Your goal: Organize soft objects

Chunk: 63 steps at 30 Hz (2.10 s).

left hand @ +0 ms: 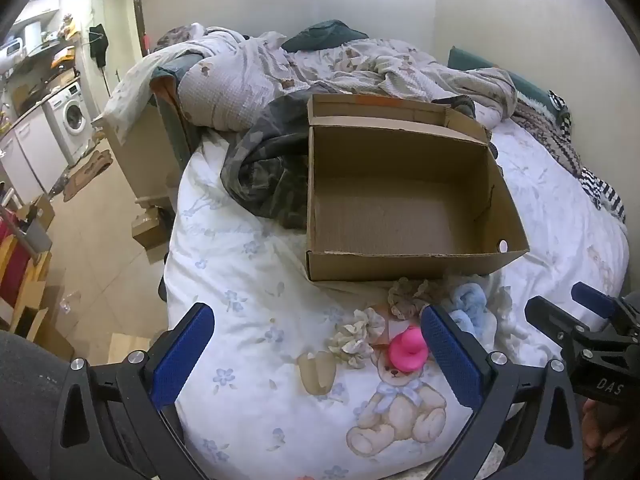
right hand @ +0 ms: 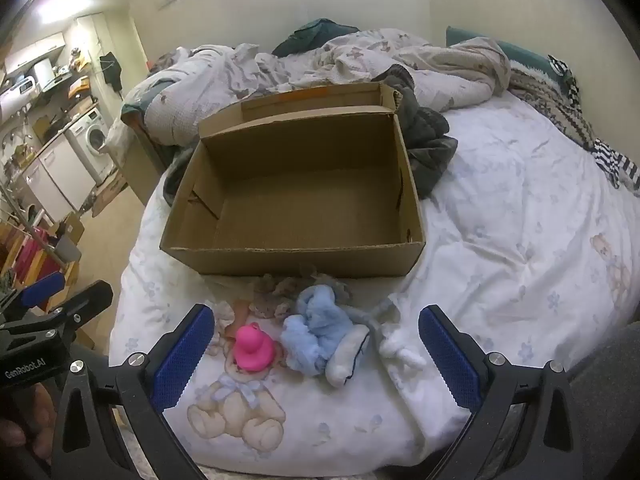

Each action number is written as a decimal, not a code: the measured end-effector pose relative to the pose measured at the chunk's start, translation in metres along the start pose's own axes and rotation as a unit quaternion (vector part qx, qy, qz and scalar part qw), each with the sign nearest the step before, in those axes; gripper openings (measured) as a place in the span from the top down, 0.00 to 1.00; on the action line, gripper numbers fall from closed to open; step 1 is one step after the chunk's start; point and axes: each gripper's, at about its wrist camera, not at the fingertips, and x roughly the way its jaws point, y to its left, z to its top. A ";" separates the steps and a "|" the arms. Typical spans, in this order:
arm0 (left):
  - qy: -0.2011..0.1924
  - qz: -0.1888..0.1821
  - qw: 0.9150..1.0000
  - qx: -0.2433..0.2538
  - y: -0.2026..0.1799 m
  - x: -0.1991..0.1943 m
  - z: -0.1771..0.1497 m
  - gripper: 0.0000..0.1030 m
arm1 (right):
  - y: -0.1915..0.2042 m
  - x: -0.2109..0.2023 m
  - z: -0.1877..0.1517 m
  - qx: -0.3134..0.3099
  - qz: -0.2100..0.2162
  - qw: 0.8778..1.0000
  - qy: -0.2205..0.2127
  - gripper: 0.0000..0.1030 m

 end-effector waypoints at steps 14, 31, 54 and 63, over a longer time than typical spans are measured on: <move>-0.005 0.012 1.000 0.012 -0.007 0.003 0.000 0.00 | 0.000 0.000 0.000 -0.002 -0.003 1.000 0.003 0.00; -0.012 0.008 1.000 0.017 -0.009 -0.006 0.002 0.00 | 0.003 0.002 0.000 -0.004 -0.008 1.000 0.002 0.00; -0.012 0.005 1.000 0.016 -0.012 -0.007 0.005 0.00 | 0.002 0.001 0.000 -0.002 -0.006 1.000 0.005 0.00; -0.012 0.005 1.000 0.016 -0.012 -0.007 0.006 0.00 | 0.003 0.001 0.000 -0.003 -0.007 1.000 0.004 0.00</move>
